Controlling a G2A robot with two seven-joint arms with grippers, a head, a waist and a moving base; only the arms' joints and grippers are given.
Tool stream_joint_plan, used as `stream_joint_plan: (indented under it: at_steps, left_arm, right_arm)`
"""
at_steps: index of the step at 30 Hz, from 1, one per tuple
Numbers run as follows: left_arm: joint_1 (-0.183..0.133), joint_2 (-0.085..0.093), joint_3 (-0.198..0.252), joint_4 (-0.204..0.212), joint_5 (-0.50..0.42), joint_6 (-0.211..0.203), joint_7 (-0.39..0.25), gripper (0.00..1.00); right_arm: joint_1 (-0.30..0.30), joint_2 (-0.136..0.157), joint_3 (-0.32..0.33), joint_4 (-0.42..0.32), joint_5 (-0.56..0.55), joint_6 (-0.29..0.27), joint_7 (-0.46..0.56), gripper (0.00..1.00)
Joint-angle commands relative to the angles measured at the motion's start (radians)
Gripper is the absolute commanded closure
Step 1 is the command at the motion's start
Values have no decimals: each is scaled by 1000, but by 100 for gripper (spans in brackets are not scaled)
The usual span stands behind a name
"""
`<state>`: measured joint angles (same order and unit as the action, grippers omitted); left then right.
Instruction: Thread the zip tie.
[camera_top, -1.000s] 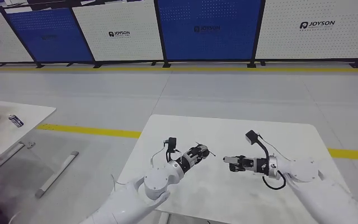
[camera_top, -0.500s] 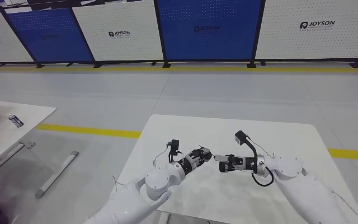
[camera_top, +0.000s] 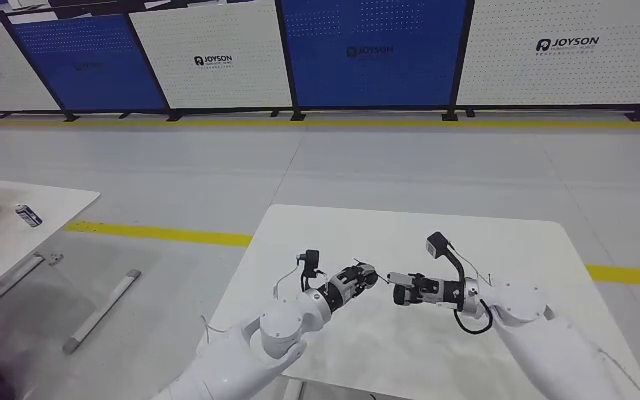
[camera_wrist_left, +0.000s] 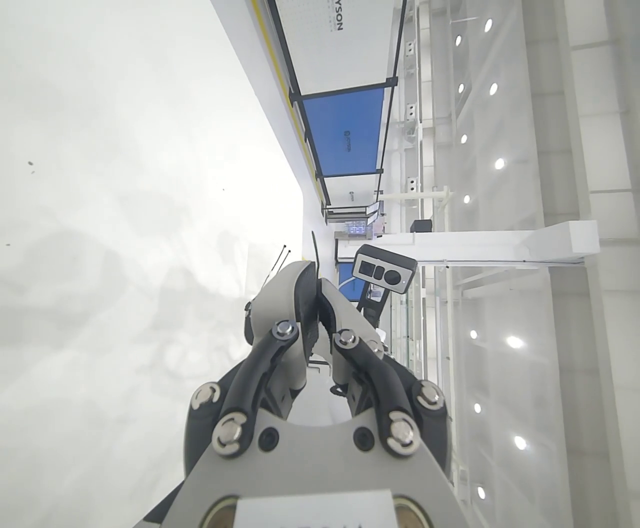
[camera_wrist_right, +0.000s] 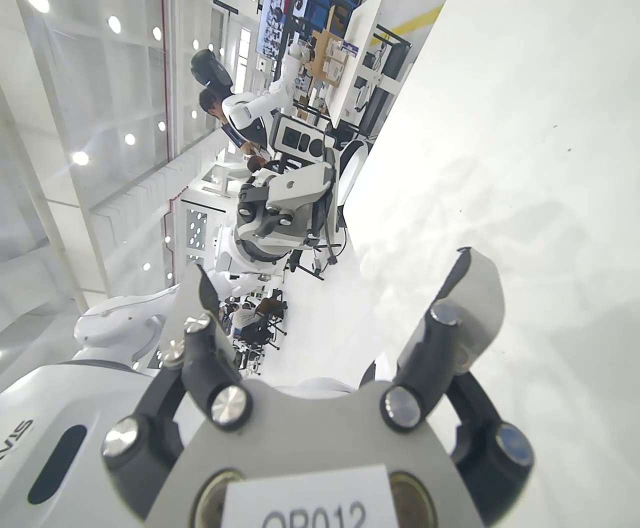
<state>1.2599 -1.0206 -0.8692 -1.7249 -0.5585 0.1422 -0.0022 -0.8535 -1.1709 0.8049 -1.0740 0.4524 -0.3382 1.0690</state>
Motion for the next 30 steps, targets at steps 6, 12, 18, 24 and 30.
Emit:
stream_joint_plan:
  at_steps: [6, 12, 18, 24, 30]
  left_arm:
    - [16, -4, -10, -11, 19, -7, -32, 100]
    - [28, -7, -22, -18, 30, -4, -42, 100]
    - [34, -12, -30, -18, 46, 1, -40, 100]
    - [36, -19, -35, -16, 55, 7, -37, 100]
    - [39, -25, -43, -14, 61, 10, -36, 100]
  right_arm:
    - [-1, -6, 3, 7, -5, 14, 4, 52]
    - [6, -14, 2, 22, -3, 16, 12, 55]
    - [10, -20, 5, 29, -5, 15, 23, 54]
    - [7, -23, 14, 30, -3, 12, 35, 65]
    - [6, -26, 21, 31, -7, 14, 41, 75]
